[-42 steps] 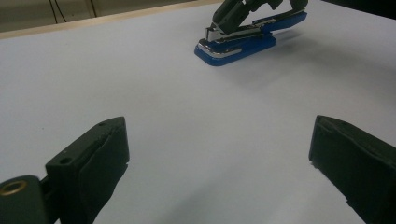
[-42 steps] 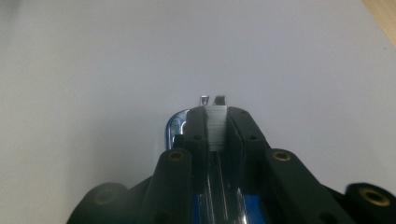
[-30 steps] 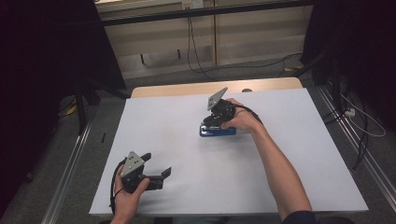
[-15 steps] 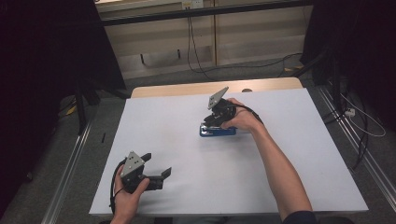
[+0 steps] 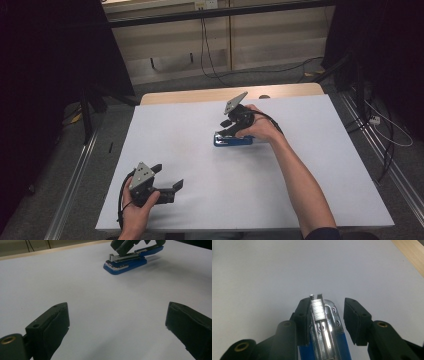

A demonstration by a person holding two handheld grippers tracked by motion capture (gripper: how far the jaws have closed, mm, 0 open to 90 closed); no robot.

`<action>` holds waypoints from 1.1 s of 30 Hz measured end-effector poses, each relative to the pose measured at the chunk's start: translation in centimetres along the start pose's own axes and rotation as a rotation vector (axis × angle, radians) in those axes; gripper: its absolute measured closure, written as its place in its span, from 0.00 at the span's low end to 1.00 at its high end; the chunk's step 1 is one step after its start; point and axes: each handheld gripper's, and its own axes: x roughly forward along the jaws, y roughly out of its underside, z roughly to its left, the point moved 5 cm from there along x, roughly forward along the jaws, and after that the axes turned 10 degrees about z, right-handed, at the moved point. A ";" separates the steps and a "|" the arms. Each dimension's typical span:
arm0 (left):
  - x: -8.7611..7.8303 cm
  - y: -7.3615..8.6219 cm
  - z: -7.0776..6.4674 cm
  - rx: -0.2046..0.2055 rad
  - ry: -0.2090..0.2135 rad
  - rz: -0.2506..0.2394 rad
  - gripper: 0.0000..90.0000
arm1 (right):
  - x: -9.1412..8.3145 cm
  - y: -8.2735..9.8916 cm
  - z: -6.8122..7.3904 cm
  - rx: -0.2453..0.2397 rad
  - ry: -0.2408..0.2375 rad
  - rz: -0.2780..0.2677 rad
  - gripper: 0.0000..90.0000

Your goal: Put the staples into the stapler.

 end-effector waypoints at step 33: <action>0.2 -0.1 0.0 0.001 -0.002 0.004 0.06 | -2.6 1.8 0.3 0.388 0.216 -0.170 0.06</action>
